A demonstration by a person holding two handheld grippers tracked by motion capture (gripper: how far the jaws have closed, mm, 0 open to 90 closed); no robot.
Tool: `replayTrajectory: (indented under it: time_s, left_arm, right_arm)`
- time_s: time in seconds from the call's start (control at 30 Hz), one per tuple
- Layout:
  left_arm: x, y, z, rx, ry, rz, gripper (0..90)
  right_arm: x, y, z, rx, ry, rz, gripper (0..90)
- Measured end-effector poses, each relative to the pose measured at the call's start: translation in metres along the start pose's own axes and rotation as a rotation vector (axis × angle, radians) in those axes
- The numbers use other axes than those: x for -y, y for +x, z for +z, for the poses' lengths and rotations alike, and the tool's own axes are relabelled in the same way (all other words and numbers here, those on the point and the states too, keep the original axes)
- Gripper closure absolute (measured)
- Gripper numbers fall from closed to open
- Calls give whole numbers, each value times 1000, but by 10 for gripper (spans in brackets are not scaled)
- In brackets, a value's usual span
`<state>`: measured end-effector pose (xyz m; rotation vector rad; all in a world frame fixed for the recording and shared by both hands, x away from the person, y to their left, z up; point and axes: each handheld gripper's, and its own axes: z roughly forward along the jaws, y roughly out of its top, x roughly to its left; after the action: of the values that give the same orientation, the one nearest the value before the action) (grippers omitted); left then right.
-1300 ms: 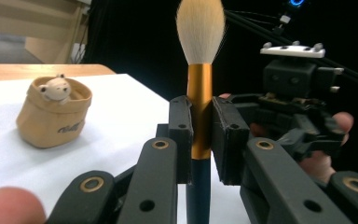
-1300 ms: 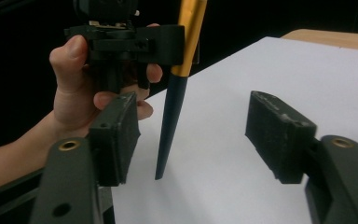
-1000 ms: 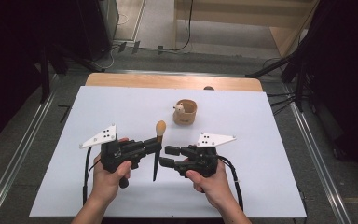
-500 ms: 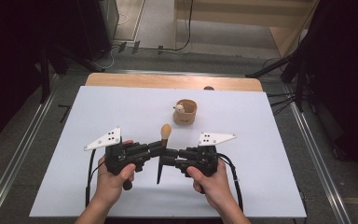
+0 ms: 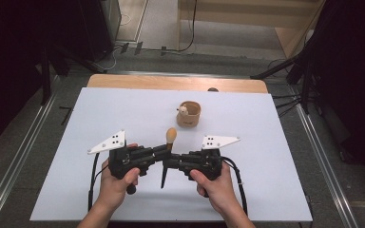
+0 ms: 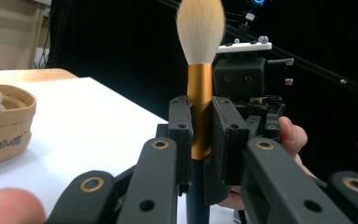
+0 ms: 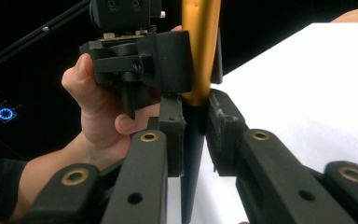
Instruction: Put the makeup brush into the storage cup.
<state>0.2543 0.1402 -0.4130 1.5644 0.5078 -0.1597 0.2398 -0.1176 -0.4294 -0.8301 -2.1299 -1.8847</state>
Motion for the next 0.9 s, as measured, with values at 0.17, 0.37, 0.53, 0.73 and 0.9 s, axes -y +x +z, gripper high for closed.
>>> replayTrajectory:
  time_s: [0.17,0.37,0.53,0.73,0.9]
  left_arm:
    - [0,0,0,-1,2,0,797]
    - [1,1,1,15,-4,-5,790]
    - [-3,1,-4,-25,-37,2,555]
    - [-7,4,-16,-82,-43,2,181]
    - [-7,5,-27,-105,-77,46,0]
  right_arm:
    - [0,-1,0,2,7,-3,801]
    - [0,1,-2,20,6,-21,802]
    - [-1,3,-4,53,-3,-42,803]
    - [-3,3,-11,99,-22,-64,803]
    - [-3,5,-12,136,-17,-92,802]
